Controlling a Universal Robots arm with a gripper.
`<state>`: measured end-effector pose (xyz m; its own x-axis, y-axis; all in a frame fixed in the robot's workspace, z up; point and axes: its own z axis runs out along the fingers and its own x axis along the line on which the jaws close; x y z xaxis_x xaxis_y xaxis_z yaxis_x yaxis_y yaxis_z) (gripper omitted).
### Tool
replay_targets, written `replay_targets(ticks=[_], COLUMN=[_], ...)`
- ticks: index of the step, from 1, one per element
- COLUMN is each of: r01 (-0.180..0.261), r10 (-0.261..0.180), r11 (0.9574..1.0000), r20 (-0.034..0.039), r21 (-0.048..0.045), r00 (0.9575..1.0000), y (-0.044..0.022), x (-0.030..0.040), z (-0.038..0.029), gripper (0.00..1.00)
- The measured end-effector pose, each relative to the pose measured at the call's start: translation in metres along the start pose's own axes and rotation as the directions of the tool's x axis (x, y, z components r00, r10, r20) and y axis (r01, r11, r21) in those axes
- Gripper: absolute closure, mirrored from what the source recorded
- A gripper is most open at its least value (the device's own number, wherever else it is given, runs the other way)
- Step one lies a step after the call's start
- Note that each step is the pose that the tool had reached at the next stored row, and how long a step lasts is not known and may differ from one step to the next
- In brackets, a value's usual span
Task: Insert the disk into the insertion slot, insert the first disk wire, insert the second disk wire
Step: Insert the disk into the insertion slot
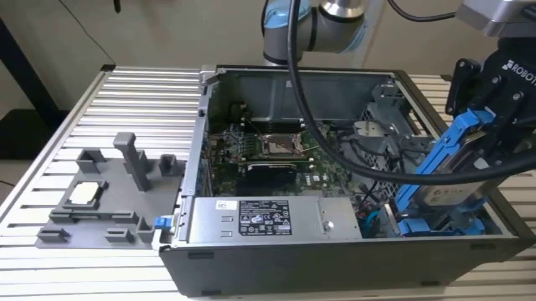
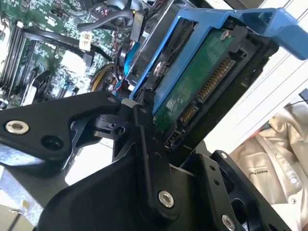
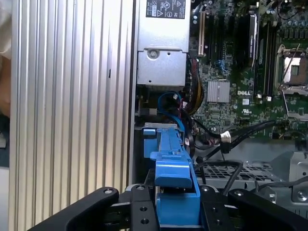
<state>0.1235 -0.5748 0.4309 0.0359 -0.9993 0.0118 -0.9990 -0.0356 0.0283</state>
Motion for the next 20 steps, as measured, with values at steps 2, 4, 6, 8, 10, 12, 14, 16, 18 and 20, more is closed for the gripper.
replay_targets(ticks=[2,4,6,8,10,12,14,16,18,20], r01=[0.000,-0.001,-0.001,-0.002,-0.004,-0.007,-0.011,-0.015,-0.017,-0.019], r10=[0.000,0.001,0.001,0.002,0.004,0.007,0.011,0.015,0.017,0.019], r11=[1.0000,1.0000,1.0000,1.0000,1.0000,1.0000,0.9999,0.9999,0.9999,0.9998], r20=[0.0001,0.0000,0.0004,0.0011,0.0017,0.0023,0.0032,0.0034,0.0043,0.0048], r21=[0.0000,0.0000,0.0000,0.0000,0.0000,-0.0001,0.0000,-0.0001,-0.0001,-0.0001], r00=[1.0000,1.0000,1.0000,1.0000,1.0000,1.0000,0.9999,0.9999,0.9998,0.9998], y=[-0.0002,-0.0002,-0.0003,-0.0005,-0.0009,-0.0011,-0.0012,-0.0013,-0.0013,-0.0015], x=[0.0000,0.0000,-0.0001,-0.0001,-0.0002,-0.0005,-0.0011,-0.0022,-0.0034,-0.0040], z=[0.0023,0.0046,0.0064,0.0078,0.0092,0.0105,0.0117,0.0124,0.0130,0.0142], gripper=[0.67,0.67,0.67,0.67,0.67,0.67,0.67,0.67,0.67,0.67])
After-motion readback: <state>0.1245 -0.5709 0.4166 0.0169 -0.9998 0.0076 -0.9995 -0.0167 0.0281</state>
